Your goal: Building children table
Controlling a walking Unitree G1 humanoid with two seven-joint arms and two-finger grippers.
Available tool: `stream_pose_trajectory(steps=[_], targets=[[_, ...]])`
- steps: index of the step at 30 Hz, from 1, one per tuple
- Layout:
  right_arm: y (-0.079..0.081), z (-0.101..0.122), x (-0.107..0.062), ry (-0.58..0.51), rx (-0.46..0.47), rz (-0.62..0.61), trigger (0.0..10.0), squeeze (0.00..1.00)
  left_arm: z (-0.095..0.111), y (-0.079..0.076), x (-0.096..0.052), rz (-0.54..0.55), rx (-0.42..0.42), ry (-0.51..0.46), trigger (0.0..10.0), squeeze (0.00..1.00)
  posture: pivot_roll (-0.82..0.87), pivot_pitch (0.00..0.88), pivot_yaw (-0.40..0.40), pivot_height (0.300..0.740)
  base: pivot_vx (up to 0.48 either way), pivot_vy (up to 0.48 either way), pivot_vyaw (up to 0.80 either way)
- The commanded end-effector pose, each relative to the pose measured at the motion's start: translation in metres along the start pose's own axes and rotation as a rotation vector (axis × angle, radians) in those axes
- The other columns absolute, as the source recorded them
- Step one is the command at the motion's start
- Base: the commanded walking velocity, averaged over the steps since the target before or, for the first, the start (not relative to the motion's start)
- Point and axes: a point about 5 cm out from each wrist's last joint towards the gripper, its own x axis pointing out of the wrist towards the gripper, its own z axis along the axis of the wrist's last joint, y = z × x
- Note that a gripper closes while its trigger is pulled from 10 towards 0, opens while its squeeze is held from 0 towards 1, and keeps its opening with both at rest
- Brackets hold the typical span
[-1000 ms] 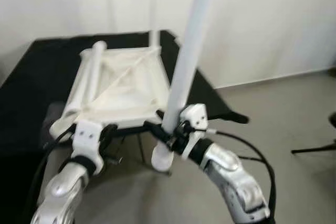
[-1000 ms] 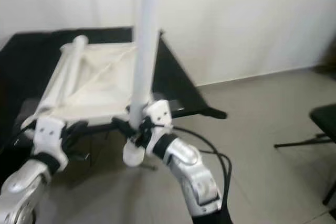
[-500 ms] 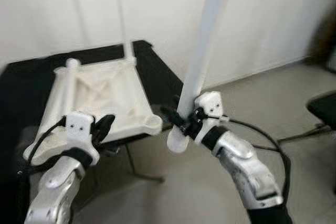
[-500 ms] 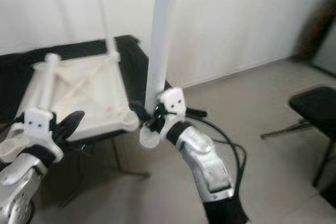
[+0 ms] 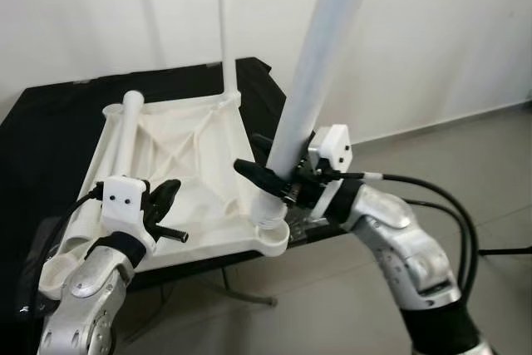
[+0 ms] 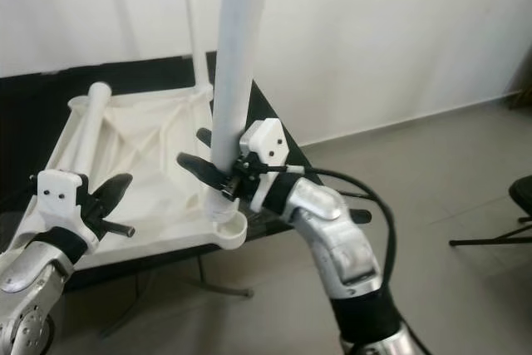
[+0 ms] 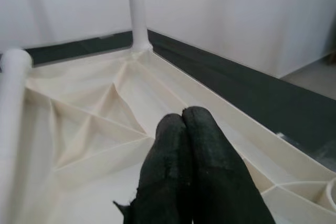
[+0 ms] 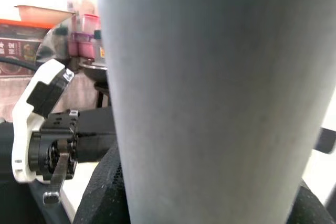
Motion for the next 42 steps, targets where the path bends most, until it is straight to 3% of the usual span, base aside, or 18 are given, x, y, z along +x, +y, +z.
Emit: stream_pose_trajectory(steps=[1, 5, 7, 8, 10, 13, 15, 22, 24, 27, 35, 42], targets=[[0.008, 0.013, -0.003, -0.027, 0.031, 0.172, 10.0, 0.00, -0.005, 0.001, -0.003, -0.001, 0.025, 0.038, 10.0, 0.00, -0.01, 0.041, 0.017, 0.740, 0.000, 0.000, 0.00], [0.009, 0.017, -0.009, -0.026, 0.047, 0.262, 10.0, 0.00, -0.007, -0.002, -0.005, -0.015, 0.033, 0.047, 10.0, 0.00, -0.01, 0.052, 0.017, 0.740, 0.000, 0.000, 0.00], [0.009, 0.017, -0.020, 0.021, 0.077, 0.426, 10.0, 0.00, -0.011, -0.008, -0.008, -0.054, 0.076, 0.071, 10.0, 0.00, -0.01, 0.067, 0.017, 0.740, 0.000, 0.000, 0.00], [0.009, 0.017, -0.020, 0.021, 0.077, 0.426, 10.0, 0.00, -0.011, -0.008, -0.008, -0.054, 0.076, 0.071, 10.0, 0.00, -0.01, 0.067, 0.017, 0.740, 0.000, 0.000, 0.00], [0.004, 0.016, -0.024, 0.052, 0.081, 0.468, 10.0, 0.00, -0.011, -0.011, -0.009, -0.071, 0.094, 0.076, 10.0, 0.00, -0.01, 0.080, 0.012, 0.740, 0.000, 0.000, 0.00], [-0.022, 0.012, -0.024, 0.129, 0.071, 0.498, 10.0, 0.00, -0.008, -0.017, -0.016, -0.115, 0.124, 0.085, 10.0, 0.00, -0.01, 0.121, 0.013, 0.740, 0.000, 0.000, 0.00], [-0.025, 0.012, -0.023, 0.134, 0.072, 0.502, 10.0, 0.00, -0.007, -0.018, -0.017, -0.119, 0.124, 0.086, 10.0, 0.00, -0.01, 0.121, 0.013, 0.740, 0.000, 0.000, 0.00], [-0.023, 0.022, 0.002, 0.096, 0.010, 0.574, 10.0, 0.00, -0.003, -0.023, -0.021, -0.112, 0.101, 0.090, 10.0, 0.00, -0.01, 0.172, 0.003, 0.740, 0.000, -0.460, 0.00], [-0.021, 0.025, 0.019, 0.081, -0.018, 0.540, 10.0, 0.00, 0.000, -0.018, -0.022, -0.046, 0.076, 0.077, 10.0, 0.00, 0.00, 0.189, -0.009, 0.740, 0.000, 0.000, 0.00], [-0.018, 0.028, 0.030, 0.061, -0.012, 0.523, 10.0, 0.00, 0.001, -0.015, -0.024, -0.003, 0.064, 0.070, 10.0, 0.00, 0.00, 0.193, -0.014, 0.740, 0.000, 0.000, 0.00], [-0.013, 0.032, 0.040, 0.035, -0.046, 0.615, 10.0, 0.00, 0.003, -0.013, -0.026, 0.041, 0.065, 0.061, 10.0, 0.00, 0.00, 0.198, -0.028, 0.740, 0.000, 0.000, 0.63], [-0.025, 0.032, 0.048, 0.050, -0.069, 0.593, 10.0, 0.00, 0.006, -0.011, -0.027, 0.073, 0.079, 0.057, 10.0, 0.00, 0.00, 0.204, -0.042, 0.740, 0.000, 0.000, 0.74]])
